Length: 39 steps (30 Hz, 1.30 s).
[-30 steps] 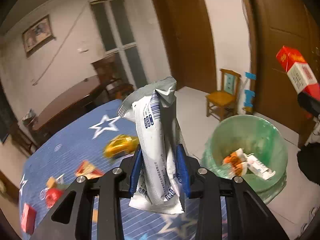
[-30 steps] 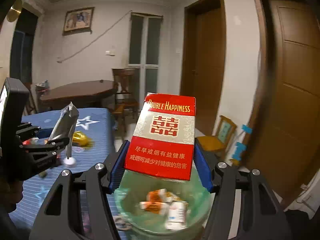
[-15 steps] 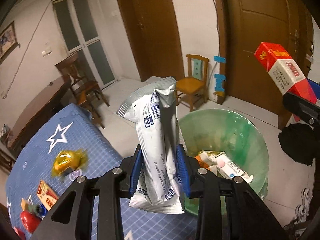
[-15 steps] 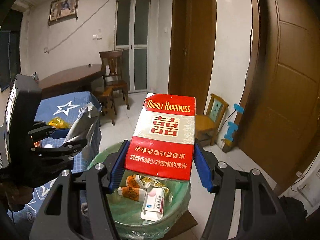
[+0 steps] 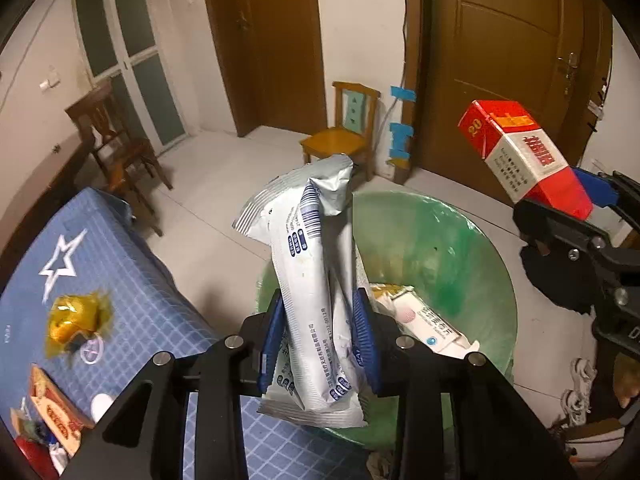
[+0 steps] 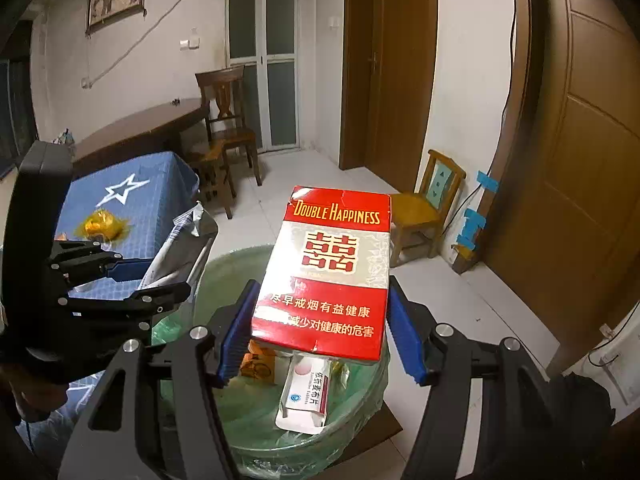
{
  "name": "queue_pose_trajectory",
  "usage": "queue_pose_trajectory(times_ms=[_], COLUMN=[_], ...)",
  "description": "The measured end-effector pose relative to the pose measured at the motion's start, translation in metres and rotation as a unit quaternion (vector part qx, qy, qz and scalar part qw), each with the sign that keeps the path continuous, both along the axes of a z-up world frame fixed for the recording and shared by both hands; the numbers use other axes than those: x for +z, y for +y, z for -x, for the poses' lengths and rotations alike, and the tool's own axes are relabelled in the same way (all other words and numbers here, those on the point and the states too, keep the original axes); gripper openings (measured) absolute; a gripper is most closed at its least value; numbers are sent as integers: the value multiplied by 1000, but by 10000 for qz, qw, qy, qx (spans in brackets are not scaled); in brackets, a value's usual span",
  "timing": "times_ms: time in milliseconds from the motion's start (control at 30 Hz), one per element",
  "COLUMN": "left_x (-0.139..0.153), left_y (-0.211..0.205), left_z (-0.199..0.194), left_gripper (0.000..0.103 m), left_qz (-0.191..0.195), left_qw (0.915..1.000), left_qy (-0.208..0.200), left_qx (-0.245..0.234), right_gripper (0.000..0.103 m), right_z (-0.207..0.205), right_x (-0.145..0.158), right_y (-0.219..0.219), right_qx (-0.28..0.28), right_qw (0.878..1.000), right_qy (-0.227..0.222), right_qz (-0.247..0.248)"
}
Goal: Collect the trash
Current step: 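Open both grippers to drop the pouch and red pack into the bin, then move both tools back over the table toward the remaining trash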
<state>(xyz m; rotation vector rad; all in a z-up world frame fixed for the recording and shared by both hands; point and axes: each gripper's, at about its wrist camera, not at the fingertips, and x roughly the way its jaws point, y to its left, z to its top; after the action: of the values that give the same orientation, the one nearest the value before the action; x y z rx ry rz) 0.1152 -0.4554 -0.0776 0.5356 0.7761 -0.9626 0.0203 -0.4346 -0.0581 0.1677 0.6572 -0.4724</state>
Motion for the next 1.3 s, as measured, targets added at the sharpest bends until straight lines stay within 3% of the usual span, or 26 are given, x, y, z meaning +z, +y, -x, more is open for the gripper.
queue_pose_trajectory(times_ms=[200,300,933,1300], left_x=[-10,-11,-2,14], left_y=[-4,-4,23,105], left_z=[-5,-10,-1,14], left_gripper=[38,62,65,71], left_qz=[-9,-51,44,337], left_qw=[10000,9999,9998,9984], left_qy=[79,117,-53,-122], left_qx=[-46,41,193,440], right_gripper=[60,69,69,69], right_z=[-5,-9,4,-2], right_x=[-10,-13,-10,0], right_y=[-3,-6,-2,40], right_qx=[66,-6,35,349], right_qw=[9999,9999,9998,9960], right_qy=[122,153,-124,-805], right_qz=[-53,-33,-162,-178])
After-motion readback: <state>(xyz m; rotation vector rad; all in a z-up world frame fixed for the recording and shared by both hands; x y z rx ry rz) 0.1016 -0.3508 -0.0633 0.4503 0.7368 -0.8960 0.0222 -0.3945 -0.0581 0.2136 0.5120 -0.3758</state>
